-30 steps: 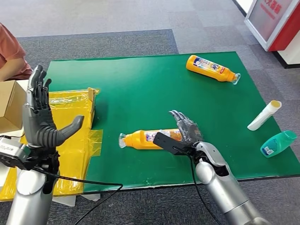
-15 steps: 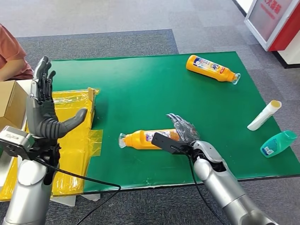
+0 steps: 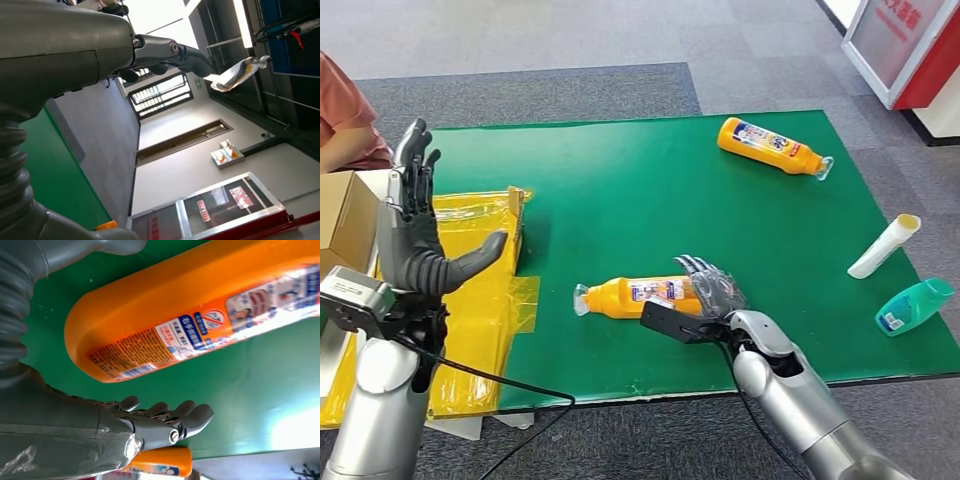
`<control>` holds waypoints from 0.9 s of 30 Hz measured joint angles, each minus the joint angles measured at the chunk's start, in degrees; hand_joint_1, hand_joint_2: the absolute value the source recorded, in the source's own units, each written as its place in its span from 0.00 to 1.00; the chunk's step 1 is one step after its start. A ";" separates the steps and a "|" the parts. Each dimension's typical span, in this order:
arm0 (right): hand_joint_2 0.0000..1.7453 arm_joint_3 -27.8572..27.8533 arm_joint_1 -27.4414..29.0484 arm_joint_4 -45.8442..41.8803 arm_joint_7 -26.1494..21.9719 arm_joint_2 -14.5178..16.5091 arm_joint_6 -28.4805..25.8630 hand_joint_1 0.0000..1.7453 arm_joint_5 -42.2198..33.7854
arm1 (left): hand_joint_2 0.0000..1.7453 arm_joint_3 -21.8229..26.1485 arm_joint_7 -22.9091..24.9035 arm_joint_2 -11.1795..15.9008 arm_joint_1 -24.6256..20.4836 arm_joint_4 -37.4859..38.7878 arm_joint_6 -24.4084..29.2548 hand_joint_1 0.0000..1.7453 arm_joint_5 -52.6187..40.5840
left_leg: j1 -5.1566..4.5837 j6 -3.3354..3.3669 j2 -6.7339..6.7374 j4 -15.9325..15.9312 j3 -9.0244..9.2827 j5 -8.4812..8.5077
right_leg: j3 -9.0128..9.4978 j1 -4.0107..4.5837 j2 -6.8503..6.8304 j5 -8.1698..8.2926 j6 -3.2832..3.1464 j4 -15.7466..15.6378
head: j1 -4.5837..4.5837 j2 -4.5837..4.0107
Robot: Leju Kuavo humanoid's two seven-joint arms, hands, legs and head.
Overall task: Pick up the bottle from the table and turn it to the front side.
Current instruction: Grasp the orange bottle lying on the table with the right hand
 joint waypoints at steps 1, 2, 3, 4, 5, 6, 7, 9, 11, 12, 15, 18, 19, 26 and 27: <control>1.00 0.48 -0.05 0.85 0.47 0.04 -0.64 0.00 1.08 | 1.00 -0.13 0.31 0.01 -0.37 0.00 0.01 0.00 -0.39 | 0.00 0.00 0.00 0.00 0.00 0.00 | 0.00 0.00 0.00 0.00 0.00 0.00 | 0.00 0.00; 1.00 0.91 -0.11 1.75 0.83 0.14 -1.18 0.00 1.98 | 1.00 -0.27 0.67 0.01 -0.77 0.00 0.01 0.00 -0.80 | 0.00 0.00 0.00 0.00 0.00 0.00 | 0.01 0.00 0.00 0.00 0.00 0.00 | 0.01 0.00; 1.00 1.30 -0.17 2.66 1.07 0.28 -1.51 0.00 2.65 | 1.00 -0.41 0.99 0.02 -1.19 0.01 0.02 0.00 -1.12 | 0.00 0.00 0.00 0.00 0.00 0.00 | 0.01 0.00 0.00 0.01 0.00 0.00 | 0.01 0.00; 1.00 1.60 -0.22 3.55 1.17 0.45 -1.68 0.00 3.12 | 1.00 -0.55 1.27 0.03 -1.62 0.02 0.01 0.00 -1.37 | 0.00 0.00 0.00 0.00 0.00 0.01 | 0.01 0.00 0.00 0.01 0.00 0.00 | 0.01 0.00; 1.00 1.84 -0.35 4.39 1.20 0.68 -1.81 0.00 3.46 | 1.00 -0.70 1.50 0.05 -2.05 0.03 -0.01 0.00 -1.57 | 0.00 0.00 0.00 0.00 0.00 0.01 | 0.01 0.00 0.00 0.01 0.00 0.00 | 0.01 0.00; 1.00 2.04 -0.60 5.28 1.21 0.94 -1.92 0.00 3.78 | 1.00 -0.86 1.68 0.08 -2.50 0.07 -0.03 0.00 -1.68 | 0.00 0.00 0.00 0.00 0.01 0.01 | 0.01 0.00 0.01 0.01 0.00 0.00 | 0.01 0.00; 1.00 2.18 -0.97 6.18 1.21 1.22 -2.04 0.00 4.05 | 1.00 -1.08 1.81 0.09 -2.96 0.12 -0.08 0.00 -1.76 | 0.00 0.00 0.00 0.00 0.01 0.01 | 0.01 0.00 0.01 0.02 -0.01 0.00 | 0.01 0.00; 1.00 2.35 -1.85 8.00 1.21 1.91 -2.36 0.00 4.45 | 1.00 -1.62 1.99 0.08 -3.86 0.20 -0.27 0.00 -1.78 | 0.00 -0.01 0.01 0.00 0.02 0.01 | 0.01 0.00 0.01 0.02 -0.01 0.00 | 0.01 0.00; 1.00 2.45 -2.71 9.88 1.21 2.76 -2.96 0.00 4.91 | 1.00 -2.26 2.10 0.06 -4.54 0.22 -0.56 0.00 -1.78 | 0.00 -0.01 0.01 0.00 0.03 0.01 | 0.01 0.00 0.01 0.02 -0.02 0.00 | 0.00 0.00; 1.00 2.49 -3.13 10.84 1.20 3.18 -3.31 0.00 5.16 | 1.00 -2.61 2.15 0.04 -4.77 0.22 -0.72 0.00 -1.77 | 0.00 -0.01 0.01 0.00 0.03 0.01 | 0.01 0.00 0.01 0.02 -0.02 0.00 | 0.01 0.00; 1.00 2.55 -4.32 13.13 1.20 4.23 -3.96 0.00 5.75 | 1.00 -3.76 2.25 -0.07 -5.10 0.22 -1.11 0.00 -1.76 | 0.00 -0.01 0.01 0.00 0.04 0.01 | 0.02 0.00 0.01 0.02 -0.02 0.00 | 0.01 0.00; 1.00 2.55 -5.37 15.04 1.31 5.09 -4.40 0.00 6.41 | 1.00 -5.03 2.33 -0.20 -5.14 0.20 -1.25 0.00 -1.78 | 0.00 -0.01 0.01 0.01 0.04 0.01 | 0.02 0.00 0.01 0.02 -0.02 0.00 | 0.01 0.00; 1.00 2.54 -5.69 15.66 1.35 5.33 -4.56 0.00 6.67 | 1.00 -5.43 2.37 -0.22 -5.14 0.20 -1.26 0.00 -1.79 | 0.00 -0.01 0.01 0.01 0.04 0.01 | 0.03 0.00 0.01 0.02 -0.02 0.00 | 0.01 0.00; 1.00 2.36 -7.12 18.79 1.52 6.66 -5.07 0.00 8.08 | 1.00 -7.36 2.50 -0.41 -5.17 0.14 -1.32 0.00 -1.79 | 0.00 -0.01 0.01 0.01 0.03 0.01 | 0.02 0.00 0.01 0.02 -0.02 0.01 | 0.00 0.00; 1.00 2.29 -7.22 19.05 1.52 6.77 -5.10 0.00 8.16 | 1.00 -7.48 2.50 -0.42 -5.18 0.13 -1.33 0.00 -1.79 | 0.00 -0.01 0.01 0.01 0.03 0.01 | 0.02 0.00 0.01 0.02 -0.02 0.01 | 0.00 0.00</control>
